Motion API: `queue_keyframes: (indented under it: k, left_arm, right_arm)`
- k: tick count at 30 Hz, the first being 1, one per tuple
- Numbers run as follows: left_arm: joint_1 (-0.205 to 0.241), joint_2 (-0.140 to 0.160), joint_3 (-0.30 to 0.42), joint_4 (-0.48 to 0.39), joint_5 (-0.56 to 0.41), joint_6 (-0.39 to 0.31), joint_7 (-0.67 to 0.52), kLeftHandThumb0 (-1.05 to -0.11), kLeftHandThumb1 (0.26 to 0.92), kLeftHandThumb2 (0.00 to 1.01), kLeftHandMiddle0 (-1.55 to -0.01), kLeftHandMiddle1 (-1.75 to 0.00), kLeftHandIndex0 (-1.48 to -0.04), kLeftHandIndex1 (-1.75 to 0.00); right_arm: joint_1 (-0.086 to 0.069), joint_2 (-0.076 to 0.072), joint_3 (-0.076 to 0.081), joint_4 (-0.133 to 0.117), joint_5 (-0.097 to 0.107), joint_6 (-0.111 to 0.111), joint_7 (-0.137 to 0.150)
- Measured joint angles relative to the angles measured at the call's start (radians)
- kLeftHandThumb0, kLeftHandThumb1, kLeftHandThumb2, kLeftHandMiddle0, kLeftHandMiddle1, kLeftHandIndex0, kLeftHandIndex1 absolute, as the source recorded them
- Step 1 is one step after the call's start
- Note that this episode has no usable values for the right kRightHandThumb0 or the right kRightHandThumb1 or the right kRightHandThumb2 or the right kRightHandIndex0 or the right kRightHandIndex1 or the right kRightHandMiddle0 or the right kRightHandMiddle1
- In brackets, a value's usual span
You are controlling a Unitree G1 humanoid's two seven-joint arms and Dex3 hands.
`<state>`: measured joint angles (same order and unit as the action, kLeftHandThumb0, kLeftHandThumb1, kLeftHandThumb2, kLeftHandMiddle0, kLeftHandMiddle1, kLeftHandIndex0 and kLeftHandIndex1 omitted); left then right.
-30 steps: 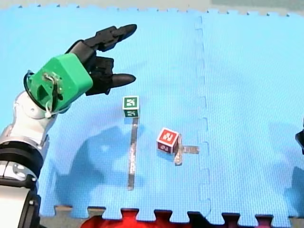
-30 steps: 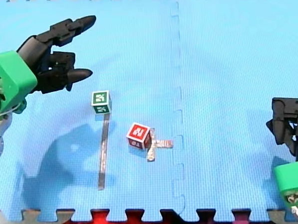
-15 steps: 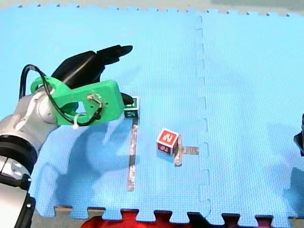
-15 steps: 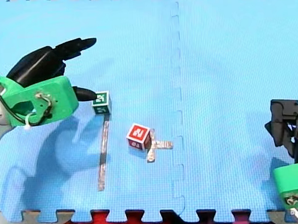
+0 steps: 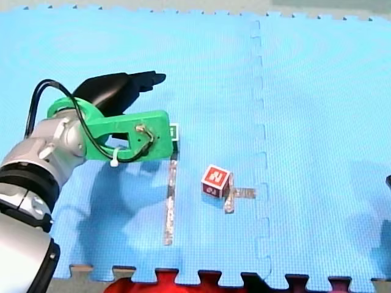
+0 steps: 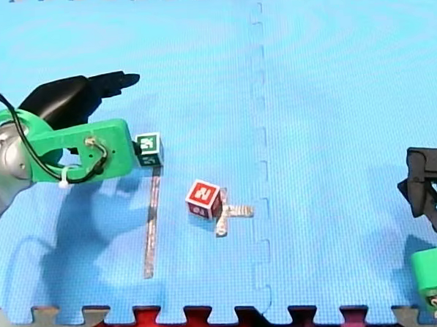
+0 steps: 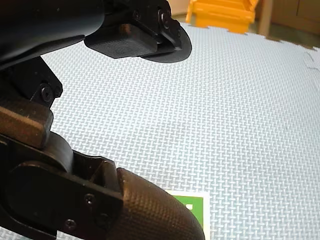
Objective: Stack cube left
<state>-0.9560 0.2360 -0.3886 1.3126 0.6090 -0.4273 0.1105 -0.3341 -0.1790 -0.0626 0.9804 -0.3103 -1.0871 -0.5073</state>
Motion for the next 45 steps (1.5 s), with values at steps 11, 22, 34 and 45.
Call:
queue_keyframes:
  k: [11, 22, 34, 45]
  left_arm:
    - [-0.02, -0.002, 0.005, 0.001, -0.032, 0.013, -0.039, -1.048, 0.886, 0.01, -0.79, -1.75, -0.4, -0.01]
    - [-0.028, -0.005, -0.001, 0.006, -0.033, 0.026, -0.088, -1.048, 0.899, 0.0, -0.77, -1.64, -0.4, 0.0]
    - [-0.019, -0.01, -0.05, 0.005, 0.01, 0.022, -0.062, -1.048, 0.92, 0.01, -0.84, -1.75, -0.38, 0.0]
    - [-0.001, -0.017, -0.057, -0.001, 0.007, 0.043, -0.056, -1.048, 0.912, 0.0, -0.93, -1.75, -0.37, 0.0]
  right_arm:
    - [0.008, 0.0, 0.001, -0.018, -0.007, 0.007, -0.006]
    - [0.014, 0.001, 0.001, -0.045, -0.008, 0.007, -0.007]
    - [0.019, -0.008, 0.001, -0.053, -0.013, -0.004, -0.004]
    - [0.036, -0.008, -0.003, -0.09, -0.007, -0.001, 0.011]
